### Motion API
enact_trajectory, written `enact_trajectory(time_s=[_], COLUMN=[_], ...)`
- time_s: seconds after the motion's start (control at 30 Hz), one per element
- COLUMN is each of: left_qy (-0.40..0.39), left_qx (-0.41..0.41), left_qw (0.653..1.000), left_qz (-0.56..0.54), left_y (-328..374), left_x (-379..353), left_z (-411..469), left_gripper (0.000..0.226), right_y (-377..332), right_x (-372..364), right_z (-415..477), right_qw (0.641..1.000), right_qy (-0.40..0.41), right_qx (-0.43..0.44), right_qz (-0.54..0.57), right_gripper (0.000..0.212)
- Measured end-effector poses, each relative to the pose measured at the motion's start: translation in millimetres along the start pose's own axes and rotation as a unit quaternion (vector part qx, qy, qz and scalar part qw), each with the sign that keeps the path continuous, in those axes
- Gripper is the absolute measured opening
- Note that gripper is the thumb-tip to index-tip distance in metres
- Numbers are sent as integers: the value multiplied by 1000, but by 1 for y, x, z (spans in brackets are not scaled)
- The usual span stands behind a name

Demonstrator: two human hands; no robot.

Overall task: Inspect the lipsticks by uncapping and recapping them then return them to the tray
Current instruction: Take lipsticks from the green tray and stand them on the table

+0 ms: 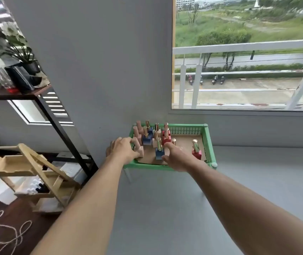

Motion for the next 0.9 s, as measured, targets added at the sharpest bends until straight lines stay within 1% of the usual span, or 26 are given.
enact_trajectory(time_s=[0.13, 0.23, 0.33, 0.47, 0.6, 0.9], left_qy=[-2, -9, -4, 8, 20, 37], left_qx=[30, 23, 18, 15, 10, -6], left_qw=[1000, 1000, 1000, 1000, 1000, 999], left_qz=[-1, -12, 5, -2, 3, -4], left_y=[-4, -5, -7, -7, -7, -1], left_x=[-4, -10, -13, -15, -16, -11], left_z=[12, 19, 23, 26, 25, 10], left_gripper=[22, 15, 30, 37, 39, 32], right_y=[2, 5, 8, 10, 12, 9], right_x=[-7, -12, -15, -18, -19, -9], right_z=[8, 12, 17, 20, 21, 7], right_qw=[1000, 999, 998, 998, 998, 997], right_qy=[13, 25, 38, 47, 44, 49], right_qx=[-13, -23, -29, -24, -23, -2], right_qz=[20, 31, 29, 26, 43, 55], right_gripper=[33, 27, 22, 21, 19, 20])
Point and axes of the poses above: each hand's wrist, its own z-axis towards the middle knuckle, its own x-axis out of the back of the hand, y = z × x, the point moved 1 cm from there along z, towards the middle knuckle, and after that the axes turned 6 degrees about y, right-handed, at the moved point
